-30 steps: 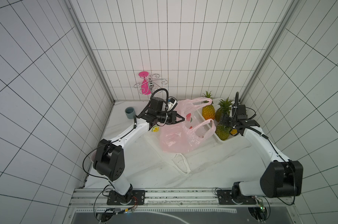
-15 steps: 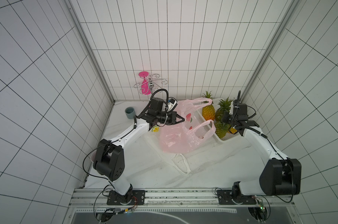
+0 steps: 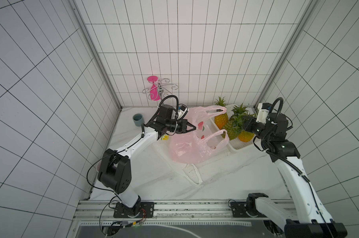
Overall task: Place the pineapple into a plastic bag & tie a knot
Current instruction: Pick up the pineapple from the basket, then place the pineapple in the plastic bag.
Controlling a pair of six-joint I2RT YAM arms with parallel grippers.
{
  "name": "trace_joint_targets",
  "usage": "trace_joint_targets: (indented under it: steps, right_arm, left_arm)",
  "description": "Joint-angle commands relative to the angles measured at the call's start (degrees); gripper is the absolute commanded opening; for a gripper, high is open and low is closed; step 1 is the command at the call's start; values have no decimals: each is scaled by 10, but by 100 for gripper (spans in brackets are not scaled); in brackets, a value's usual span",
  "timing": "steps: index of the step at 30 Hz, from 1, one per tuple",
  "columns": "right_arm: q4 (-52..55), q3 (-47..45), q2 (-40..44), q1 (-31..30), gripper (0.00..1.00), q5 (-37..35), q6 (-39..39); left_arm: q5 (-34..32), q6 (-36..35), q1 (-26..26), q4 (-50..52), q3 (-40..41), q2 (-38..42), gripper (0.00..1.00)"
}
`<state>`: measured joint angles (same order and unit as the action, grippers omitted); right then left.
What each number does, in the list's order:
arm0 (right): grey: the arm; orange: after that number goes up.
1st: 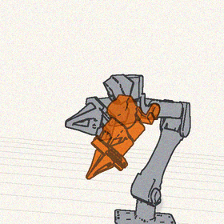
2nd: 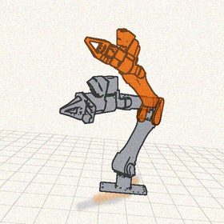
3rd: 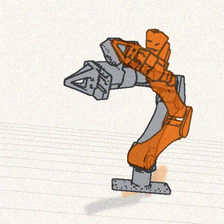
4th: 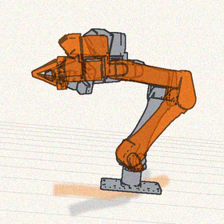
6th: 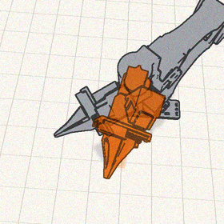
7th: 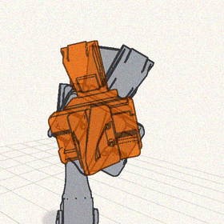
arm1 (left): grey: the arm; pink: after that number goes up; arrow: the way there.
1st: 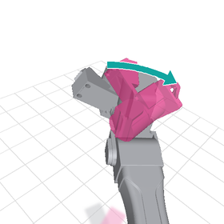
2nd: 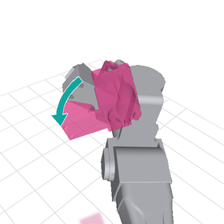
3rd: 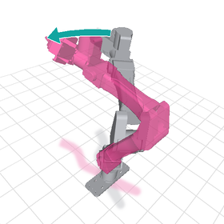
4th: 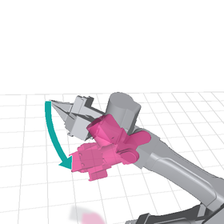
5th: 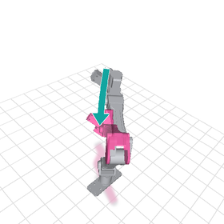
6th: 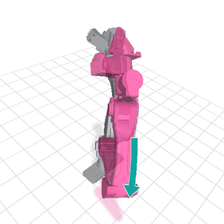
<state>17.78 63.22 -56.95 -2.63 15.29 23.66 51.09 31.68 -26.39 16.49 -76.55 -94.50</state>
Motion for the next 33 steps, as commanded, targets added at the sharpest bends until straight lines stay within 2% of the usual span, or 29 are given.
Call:
trace_joint_targets:
  steps: [1, 9, 17, 22, 26, 30, 33]
  right_arm:
    - [-85, 48, 37, -1, 0, 101, 47]
    - [-141, 52, 64, 0, 0, 162, 89]
    - [-306, 0, 44, -5, 0, 215, 200]
    - [-354, -18, 19, -24, 0, 202, 217]
    - [-403, -51, -5, -69, 0, 172, 220]
    - [-401, -56, -36, -114, 0, 133, 194]
    - [-394, -82, -44, -119, 0, 104, 178]
  left_arm:
    - [9, 4, 0, -19, 9, 18, 0]
    - [7, 5, 0, -18, 20, 25, 0]
    - [1, 8, -1, -20, 25, 29, 0]
    - [-2, 10, -1, -21, 24, 30, 0]
    - [-5, 13, -4, -21, 25, 30, 0]
    - [-9, 16, -5, -25, 26, 31, 0]
    - [-16, 28, 0, -33, 33, 38, 0]
